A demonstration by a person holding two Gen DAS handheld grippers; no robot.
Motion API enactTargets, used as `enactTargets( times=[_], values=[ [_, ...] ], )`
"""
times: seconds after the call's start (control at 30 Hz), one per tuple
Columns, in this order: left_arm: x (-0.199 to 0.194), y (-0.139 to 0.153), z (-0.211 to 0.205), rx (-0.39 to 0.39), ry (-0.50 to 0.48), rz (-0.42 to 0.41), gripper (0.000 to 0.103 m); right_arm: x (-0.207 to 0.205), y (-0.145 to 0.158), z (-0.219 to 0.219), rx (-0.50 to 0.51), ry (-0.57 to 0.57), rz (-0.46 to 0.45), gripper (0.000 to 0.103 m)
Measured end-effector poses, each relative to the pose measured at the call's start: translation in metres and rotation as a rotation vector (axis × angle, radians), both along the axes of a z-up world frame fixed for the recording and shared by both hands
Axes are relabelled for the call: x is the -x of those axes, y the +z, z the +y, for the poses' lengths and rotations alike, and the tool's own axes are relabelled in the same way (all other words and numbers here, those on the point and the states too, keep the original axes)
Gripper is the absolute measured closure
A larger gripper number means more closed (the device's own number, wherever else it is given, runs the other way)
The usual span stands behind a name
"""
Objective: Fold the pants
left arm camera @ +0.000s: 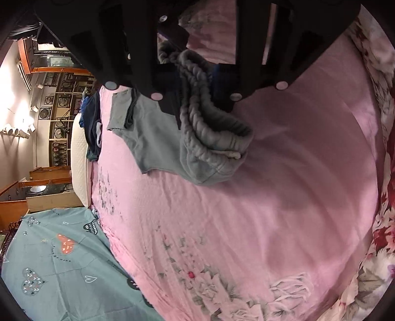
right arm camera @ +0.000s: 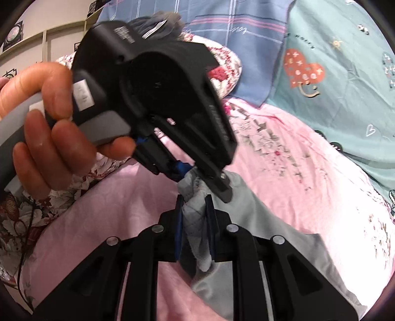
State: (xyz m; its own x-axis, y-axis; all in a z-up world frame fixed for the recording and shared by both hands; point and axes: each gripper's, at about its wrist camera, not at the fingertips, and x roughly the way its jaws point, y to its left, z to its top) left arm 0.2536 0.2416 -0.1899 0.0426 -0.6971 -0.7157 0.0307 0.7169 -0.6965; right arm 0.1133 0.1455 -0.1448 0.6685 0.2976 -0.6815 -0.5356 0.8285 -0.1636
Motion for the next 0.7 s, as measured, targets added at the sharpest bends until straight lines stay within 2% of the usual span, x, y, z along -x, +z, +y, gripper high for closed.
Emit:
enactTargets(
  times=[0.2,0.37,0.57,0.7],
  values=[
    [0.020,0.044,-0.046,0.044,-0.032,-0.079,0.084,0.021,0.033,-0.055,-0.065,-0.054,-0.056,0.086],
    [0.038,0.078,-0.133,0.068,-0.139,-0.142,0.084,0.053,0.052,-0.126,-0.065,-0.145,-0.111,0.086],
    [0.059,0.079,-0.258,0.069,-0.289,-0.134,0.084,0.089,0.053,-0.233,-0.062,-0.335,-0.085,0.086],
    [0.071,0.065,-0.335,0.021,-0.378,-0.112,0.084,0.104,0.041,-0.287,-0.080,-0.450,-0.032,0.086]
  ],
)
